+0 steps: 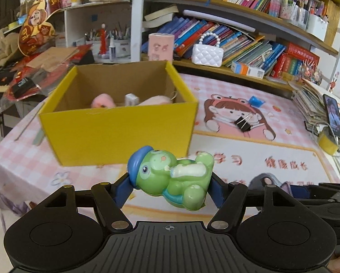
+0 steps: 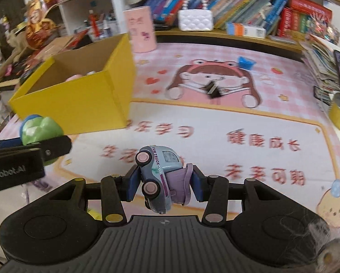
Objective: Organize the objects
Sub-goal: 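Carry the green plush and grey toy car over the yellow box with both grippers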
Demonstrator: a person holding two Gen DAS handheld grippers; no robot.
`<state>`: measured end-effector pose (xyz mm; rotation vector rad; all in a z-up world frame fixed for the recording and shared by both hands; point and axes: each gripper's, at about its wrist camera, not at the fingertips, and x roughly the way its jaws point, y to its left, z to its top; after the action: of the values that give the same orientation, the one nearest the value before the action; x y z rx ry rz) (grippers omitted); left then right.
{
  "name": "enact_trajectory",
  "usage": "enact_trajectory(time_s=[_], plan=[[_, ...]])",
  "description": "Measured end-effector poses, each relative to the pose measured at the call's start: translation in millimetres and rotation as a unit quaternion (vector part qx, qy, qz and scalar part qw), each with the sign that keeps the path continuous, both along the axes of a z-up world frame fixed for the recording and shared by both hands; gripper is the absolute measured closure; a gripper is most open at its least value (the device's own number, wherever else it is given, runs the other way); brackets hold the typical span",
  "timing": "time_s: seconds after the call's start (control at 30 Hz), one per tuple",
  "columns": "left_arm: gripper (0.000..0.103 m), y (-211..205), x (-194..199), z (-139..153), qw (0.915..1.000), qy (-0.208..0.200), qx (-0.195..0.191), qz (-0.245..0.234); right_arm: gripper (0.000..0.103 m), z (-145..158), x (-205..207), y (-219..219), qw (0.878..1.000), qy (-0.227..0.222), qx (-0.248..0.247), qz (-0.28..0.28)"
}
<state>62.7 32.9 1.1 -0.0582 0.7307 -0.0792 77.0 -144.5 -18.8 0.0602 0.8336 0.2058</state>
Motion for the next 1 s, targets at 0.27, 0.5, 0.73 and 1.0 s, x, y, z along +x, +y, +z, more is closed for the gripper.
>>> enact_trajectory(time_s=[0.27,0.5,0.73,1.0], plan=[[0.033,50.6,-25.8,4.6,0.9996,-0.008,-0.001,0.027,0.059,3.5,-24.9,55.8,0.999,-0.015,-0.002,0.040],[0.033,82.0,-42.6,10.7,0.9986,-0.031,0.003,0.042,0.059,7.7,-36.4,91.2,0.998,-0.033,-0.003,0.058],[0.033,104.0,-47.8,13.5,0.9977,-0.039,-0.002,0.056,0.059,12.1,-38.0,111.1,0.997,-0.038,-0.002,0.060],[0.033,112.7,-52.0,16.7,0.9973,-0.052,0.005,0.051,0.059,15.5,-34.6,126.6,0.997,-0.040,-0.003,0.064]])
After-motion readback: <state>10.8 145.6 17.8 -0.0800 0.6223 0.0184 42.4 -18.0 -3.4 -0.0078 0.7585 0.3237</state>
